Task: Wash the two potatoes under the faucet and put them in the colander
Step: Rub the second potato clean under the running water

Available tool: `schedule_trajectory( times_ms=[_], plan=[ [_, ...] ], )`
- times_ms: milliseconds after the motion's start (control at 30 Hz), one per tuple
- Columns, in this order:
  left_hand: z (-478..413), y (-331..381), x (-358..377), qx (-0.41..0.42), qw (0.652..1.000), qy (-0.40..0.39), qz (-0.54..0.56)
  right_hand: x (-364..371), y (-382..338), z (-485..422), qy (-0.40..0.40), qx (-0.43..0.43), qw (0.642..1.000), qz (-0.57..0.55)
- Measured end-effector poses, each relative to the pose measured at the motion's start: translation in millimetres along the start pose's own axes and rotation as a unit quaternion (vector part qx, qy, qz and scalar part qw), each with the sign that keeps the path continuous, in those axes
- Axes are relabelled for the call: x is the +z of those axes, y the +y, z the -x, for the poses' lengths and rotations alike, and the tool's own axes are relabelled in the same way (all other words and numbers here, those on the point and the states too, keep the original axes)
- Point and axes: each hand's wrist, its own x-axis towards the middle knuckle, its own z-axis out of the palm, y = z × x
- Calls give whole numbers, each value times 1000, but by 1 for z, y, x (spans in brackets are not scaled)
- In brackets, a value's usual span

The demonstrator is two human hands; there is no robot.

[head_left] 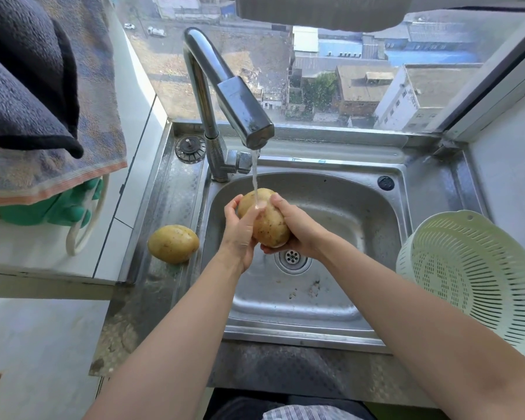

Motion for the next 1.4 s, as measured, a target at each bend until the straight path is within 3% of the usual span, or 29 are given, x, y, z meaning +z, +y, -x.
schedule_trajectory(
  times_ms=[133, 300, 533, 833, 1067, 1400],
  plan=[
    [-2, 1, 2, 20, 999, 38, 10, 5, 3, -1, -53, 18, 997, -57],
    [-2, 5, -2, 41, 998, 41, 0, 14, 2, -9, -16, 34, 997, -71],
    [-3, 9, -14, 69, 996, 51, 12, 28, 0, -9, -26, 23, 998, -57],
    [-1, 12, -16, 56, 997, 52, 26, 34, 0, -12, -25, 14, 999, -32],
    [-2, 15, -14, 25, 992, 92, 82, 23, 4, -8, -113, -24, 993, -21],
    [-2, 14, -7, -11, 987, 127, 99, 27, 5, 2, -120, -47, 991, -45]
  ],
)
